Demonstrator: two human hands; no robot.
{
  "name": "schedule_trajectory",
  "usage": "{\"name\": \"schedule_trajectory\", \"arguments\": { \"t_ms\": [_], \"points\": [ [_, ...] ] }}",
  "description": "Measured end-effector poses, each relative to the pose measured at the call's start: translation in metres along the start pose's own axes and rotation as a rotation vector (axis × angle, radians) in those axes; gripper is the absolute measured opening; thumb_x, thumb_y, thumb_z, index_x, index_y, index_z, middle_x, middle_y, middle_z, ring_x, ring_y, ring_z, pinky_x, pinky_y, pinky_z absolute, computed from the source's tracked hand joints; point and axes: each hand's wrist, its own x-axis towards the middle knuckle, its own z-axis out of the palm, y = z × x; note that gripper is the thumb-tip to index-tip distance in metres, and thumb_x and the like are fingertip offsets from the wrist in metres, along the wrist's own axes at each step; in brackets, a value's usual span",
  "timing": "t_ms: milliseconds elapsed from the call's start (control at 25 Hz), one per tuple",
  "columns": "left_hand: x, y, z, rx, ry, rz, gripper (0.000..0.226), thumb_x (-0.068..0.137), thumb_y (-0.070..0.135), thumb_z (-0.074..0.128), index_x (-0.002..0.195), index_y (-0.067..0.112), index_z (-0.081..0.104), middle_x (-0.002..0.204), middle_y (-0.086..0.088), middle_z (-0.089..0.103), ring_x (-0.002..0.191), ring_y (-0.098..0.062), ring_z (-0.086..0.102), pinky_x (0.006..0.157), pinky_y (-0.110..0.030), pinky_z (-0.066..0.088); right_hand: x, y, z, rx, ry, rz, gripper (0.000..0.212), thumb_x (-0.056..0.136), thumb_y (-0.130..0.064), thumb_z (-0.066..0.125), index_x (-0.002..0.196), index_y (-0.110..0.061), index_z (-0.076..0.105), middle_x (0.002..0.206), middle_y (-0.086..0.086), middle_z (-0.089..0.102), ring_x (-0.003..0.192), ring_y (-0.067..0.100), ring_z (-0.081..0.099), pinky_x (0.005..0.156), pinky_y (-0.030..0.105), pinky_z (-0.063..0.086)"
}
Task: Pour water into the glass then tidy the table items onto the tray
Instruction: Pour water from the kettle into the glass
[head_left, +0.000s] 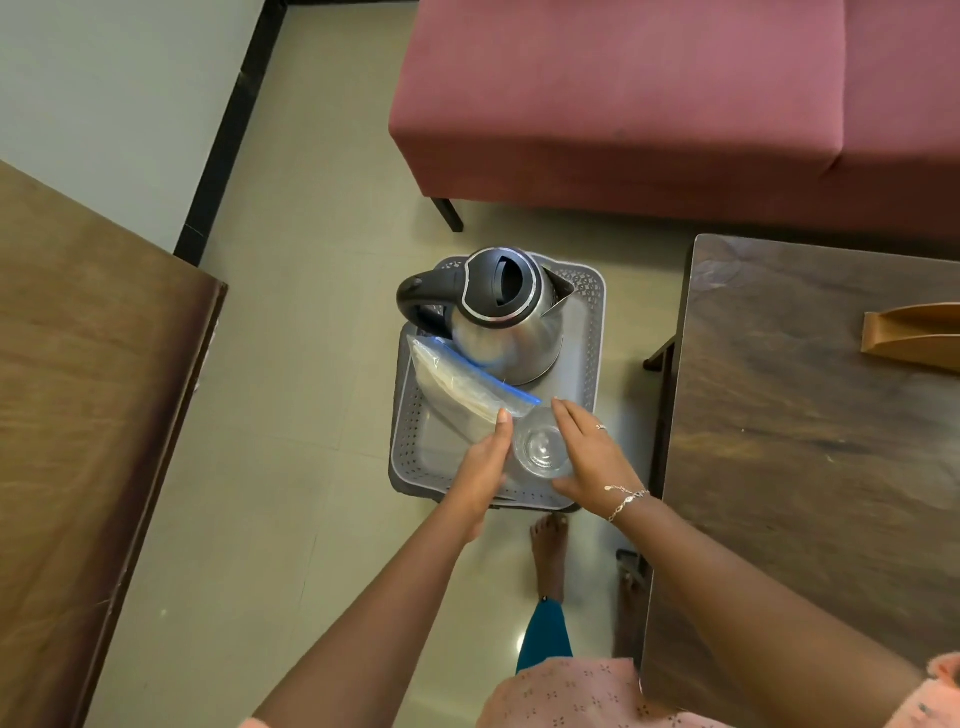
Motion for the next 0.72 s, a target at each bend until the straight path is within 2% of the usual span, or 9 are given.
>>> {"name": "schedule_trajectory", "arguments": {
  "t_ms": [120,200,280,360,440,600,720],
  "points": [
    [-0.023,0.013,0.004,-0.012,0.04,0.105,0.051,0.09,0.054,0.036,0.122,0.019,0.057,0.116,0.003,0.064,0.11,-0.01,0.057,0.094,-0.028,0.045,-0.015,-0.012,-0.028,0.131,0.058,-0.046,0.093,0.066,-0.015,0.074,0.142,-0.003,0.022,0.142,0.01,0.031,0.131,0.024,0.031,0.102,0.016,0.022],
    [-0.043,0.028,0.005,-0.052,0.059,0.195,0.044,0.089,0.048,0.04,0.112,0.016,0.062,0.102,0.005,0.068,0.095,-0.004,0.063,0.087,-0.024,0.049,-0.024,-0.02,-0.048,0.231,0.086,-0.062,0.093,0.061,-0.021,0.074,0.14,-0.006,0.027,0.135,0.003,0.032,0.124,0.017,0.037,0.095,0.005,0.025],
    [-0.064,0.045,0.005,-0.079,0.035,0.282,0.045,0.085,0.045,0.045,0.109,0.011,0.061,0.1,0.004,0.068,0.089,0.003,0.064,0.087,-0.026,0.052,-0.029,-0.031,-0.066,0.323,0.134,-0.077,0.095,0.056,-0.031,0.071,0.138,-0.006,0.029,0.129,-0.003,0.031,0.119,0.01,0.037,0.092,-0.004,0.023],
    [-0.078,0.056,0.007,-0.09,0.007,0.318,0.044,0.081,0.044,0.054,0.109,0.011,0.057,0.106,0.001,0.066,0.097,-0.003,0.063,0.091,-0.037,0.053,-0.033,-0.039,-0.082,0.388,0.185,-0.105,0.096,0.055,-0.038,0.067,0.137,-0.006,0.03,0.128,-0.001,0.033,0.119,0.005,0.036,0.097,-0.003,0.022],
    [-0.087,0.064,0.012,-0.08,0.006,0.332,0.04,0.081,0.039,0.063,0.11,0.015,0.053,0.11,0.0,0.064,0.103,-0.012,0.063,0.089,-0.042,0.054,-0.037,-0.046,-0.094,0.439,0.23,-0.126,0.091,0.056,-0.039,0.068,0.135,-0.012,0.03,0.128,-0.003,0.036,0.118,-0.002,0.037,0.098,0.001,0.025],
    [-0.09,0.078,0.022,-0.141,0.1,0.337,0.02,0.088,0.009,0.058,0.107,0.009,0.052,0.112,-0.014,0.06,0.097,-0.024,0.066,0.066,-0.033,0.06,-0.041,-0.057,-0.109,0.533,0.278,-0.132,0.088,0.058,-0.038,0.072,0.132,-0.026,0.026,0.136,-0.015,0.035,0.123,-0.006,0.037,0.1,0.006,0.03],
    [-0.088,0.085,0.022,-0.171,0.143,0.348,0.014,0.088,0.003,0.057,0.101,0.007,0.053,0.109,-0.019,0.061,0.092,-0.029,0.067,0.058,-0.034,0.059,-0.039,-0.055,-0.117,0.527,0.241,-0.165,0.1,0.059,-0.042,0.076,0.141,-0.02,0.023,0.144,-0.015,0.031,0.129,-0.003,0.035,0.104,0.012,0.031]
  ]
}}
